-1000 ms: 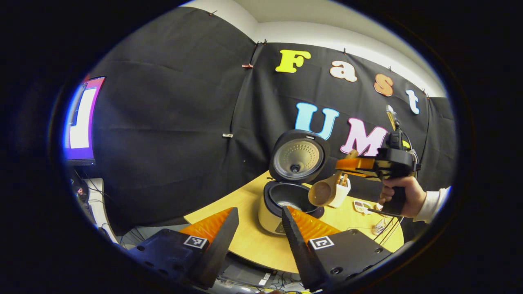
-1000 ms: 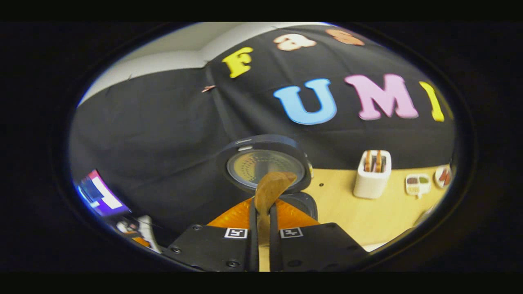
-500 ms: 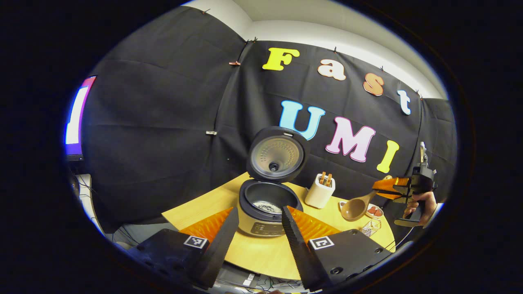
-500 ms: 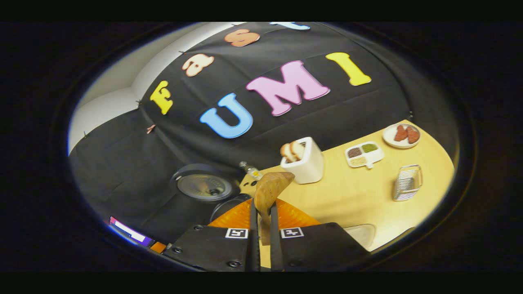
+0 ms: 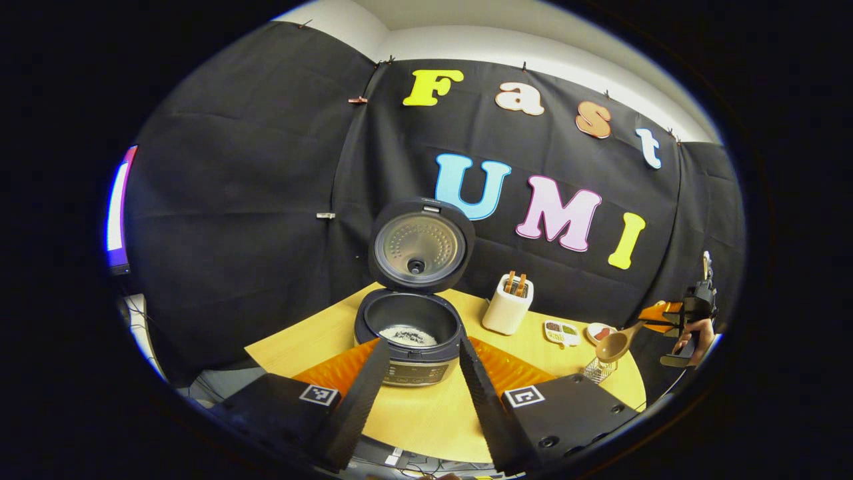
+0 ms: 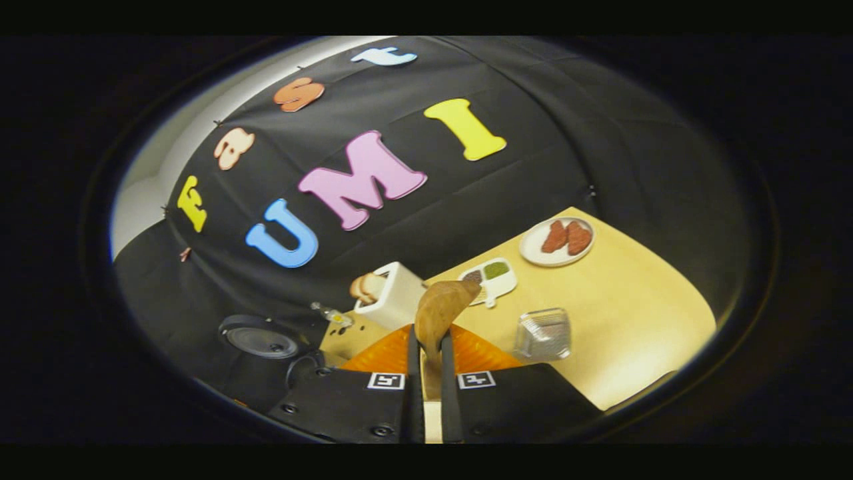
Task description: Close the left gripper, press the button to open the rice cooker; take a wooden spoon from the chopstick holder with the right hand, scoop a spoonful of rice and pour it into the rice cooker, then put the wooden spoon back into the chopstick holder.
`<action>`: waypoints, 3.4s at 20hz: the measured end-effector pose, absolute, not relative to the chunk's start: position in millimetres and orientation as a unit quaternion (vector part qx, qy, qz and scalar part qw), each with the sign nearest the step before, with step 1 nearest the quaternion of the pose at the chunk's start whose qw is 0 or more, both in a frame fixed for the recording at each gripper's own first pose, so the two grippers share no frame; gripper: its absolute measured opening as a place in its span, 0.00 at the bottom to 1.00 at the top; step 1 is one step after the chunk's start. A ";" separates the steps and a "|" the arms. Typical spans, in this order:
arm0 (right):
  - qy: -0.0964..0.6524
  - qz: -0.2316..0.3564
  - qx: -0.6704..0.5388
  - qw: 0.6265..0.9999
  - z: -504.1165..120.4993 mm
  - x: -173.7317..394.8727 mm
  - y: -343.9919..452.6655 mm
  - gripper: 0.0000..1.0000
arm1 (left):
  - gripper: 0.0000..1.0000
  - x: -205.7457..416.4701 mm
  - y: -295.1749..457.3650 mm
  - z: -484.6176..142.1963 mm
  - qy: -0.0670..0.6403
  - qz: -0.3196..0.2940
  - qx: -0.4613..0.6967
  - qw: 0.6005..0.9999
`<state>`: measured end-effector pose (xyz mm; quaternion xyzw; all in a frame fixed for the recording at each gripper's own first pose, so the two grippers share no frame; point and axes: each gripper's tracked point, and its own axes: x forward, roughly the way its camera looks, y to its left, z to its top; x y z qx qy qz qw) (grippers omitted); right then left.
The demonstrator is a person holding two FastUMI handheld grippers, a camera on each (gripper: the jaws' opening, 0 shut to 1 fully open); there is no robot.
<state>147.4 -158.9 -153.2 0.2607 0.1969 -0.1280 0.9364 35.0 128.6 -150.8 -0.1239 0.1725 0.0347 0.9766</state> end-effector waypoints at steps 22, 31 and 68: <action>0.237 -0.160 0.265 0.921 -253.2 161.2 -250.7 0.46 | 0.76 42.2 38.5 -127.8 0.215 0.059 -0.049 0.974; 0.238 -0.194 0.277 0.911 -246.7 128.5 -255.7 0.80 | 0.76 54.7 33.5 -118.9 0.195 0.025 -0.056 0.979; 0.217 -0.174 0.179 0.944 -188.7 1.8 17.9 0.95 | 0.89 396.4 179.5 7.4 0.038 -0.038 -0.062 0.997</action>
